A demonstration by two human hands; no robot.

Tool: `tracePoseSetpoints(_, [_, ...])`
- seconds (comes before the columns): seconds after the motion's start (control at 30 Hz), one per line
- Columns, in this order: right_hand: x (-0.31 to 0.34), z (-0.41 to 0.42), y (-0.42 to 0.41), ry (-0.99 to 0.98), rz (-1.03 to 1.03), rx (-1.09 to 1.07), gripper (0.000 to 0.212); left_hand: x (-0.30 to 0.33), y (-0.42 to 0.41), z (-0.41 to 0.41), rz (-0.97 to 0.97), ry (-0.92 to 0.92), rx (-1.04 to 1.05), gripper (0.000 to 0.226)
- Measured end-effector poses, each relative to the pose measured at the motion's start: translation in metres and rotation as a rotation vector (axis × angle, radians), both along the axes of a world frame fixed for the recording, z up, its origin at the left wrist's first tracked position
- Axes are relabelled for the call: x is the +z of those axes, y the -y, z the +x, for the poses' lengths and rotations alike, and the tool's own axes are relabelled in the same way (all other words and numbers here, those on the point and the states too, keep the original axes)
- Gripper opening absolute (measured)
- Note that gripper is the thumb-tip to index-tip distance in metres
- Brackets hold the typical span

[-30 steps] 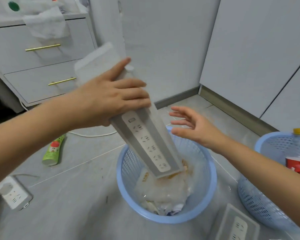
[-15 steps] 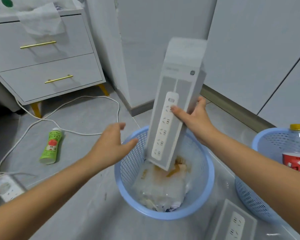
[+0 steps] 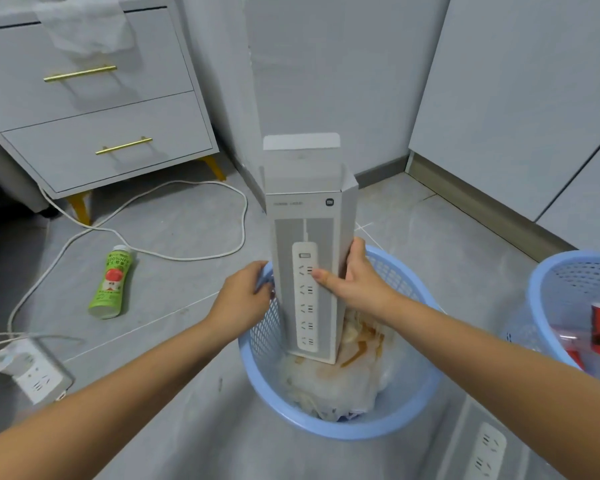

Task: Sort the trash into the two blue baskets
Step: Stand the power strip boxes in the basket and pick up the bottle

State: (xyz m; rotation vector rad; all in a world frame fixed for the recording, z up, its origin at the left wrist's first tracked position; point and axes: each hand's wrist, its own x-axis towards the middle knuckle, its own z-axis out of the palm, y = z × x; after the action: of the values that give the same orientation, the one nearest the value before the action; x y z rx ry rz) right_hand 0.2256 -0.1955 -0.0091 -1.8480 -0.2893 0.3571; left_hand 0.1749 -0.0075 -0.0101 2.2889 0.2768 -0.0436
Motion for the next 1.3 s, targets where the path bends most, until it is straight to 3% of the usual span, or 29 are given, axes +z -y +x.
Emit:
tracePoseSetpoints(0.33, [0.0,0.008,0.009,-0.057,-0.182,0.031,0.049,0.0,0.0,0.011,-0.117,-0.002,0.104,0.025])
tracePoseSetpoints(0.47, [0.018,0.014,0.025,-0.103,-0.302,0.101,0.033,0.002,0.007,0.017,-0.148,0.002,0.127,0.021])
tracePoseSetpoints(0.57, [0.038,0.019,0.039,-0.002,-0.371,0.126,0.02,-0.001,0.015,0.021,-0.155,0.026,0.13,0.021])
tracePoseSetpoints(0.63, [0.05,0.018,0.052,0.131,-0.451,0.09,0.028,-0.002,0.019,0.024,-0.15,0.035,0.129,0.02])
tracePoseSetpoints(0.73, [0.07,0.005,0.076,0.216,-0.275,-0.022,0.029,-0.004,0.023,0.029,-0.143,0.041,0.106,0.02])
tracePoseSetpoints(0.83, [0.091,-0.017,0.113,-0.042,-0.112,0.203,0.02,-0.003,0.029,0.033,-0.125,0.036,0.081,0.021])
tracePoseSetpoints(0.97, [0.081,-0.054,0.146,-0.42,-0.359,0.705,0.006,-0.005,0.039,0.037,-0.113,0.05,0.064,0.023])
tracePoseSetpoints(1.03, [0.041,-0.08,0.148,-0.417,-0.62,0.867,0.031,-0.007,0.043,0.039,-0.107,0.062,0.053,0.024])
tracePoseSetpoints(1.1, [-0.007,-0.103,0.151,-0.282,-0.838,0.927,0.056,-0.007,0.046,0.04,-0.107,0.062,0.046,0.025])
tracePoseSetpoints(1.3, [-0.071,-0.118,0.17,0.111,-1.072,1.086,0.108,0.0,0.052,0.036,-0.129,0.039,0.035,0.026])
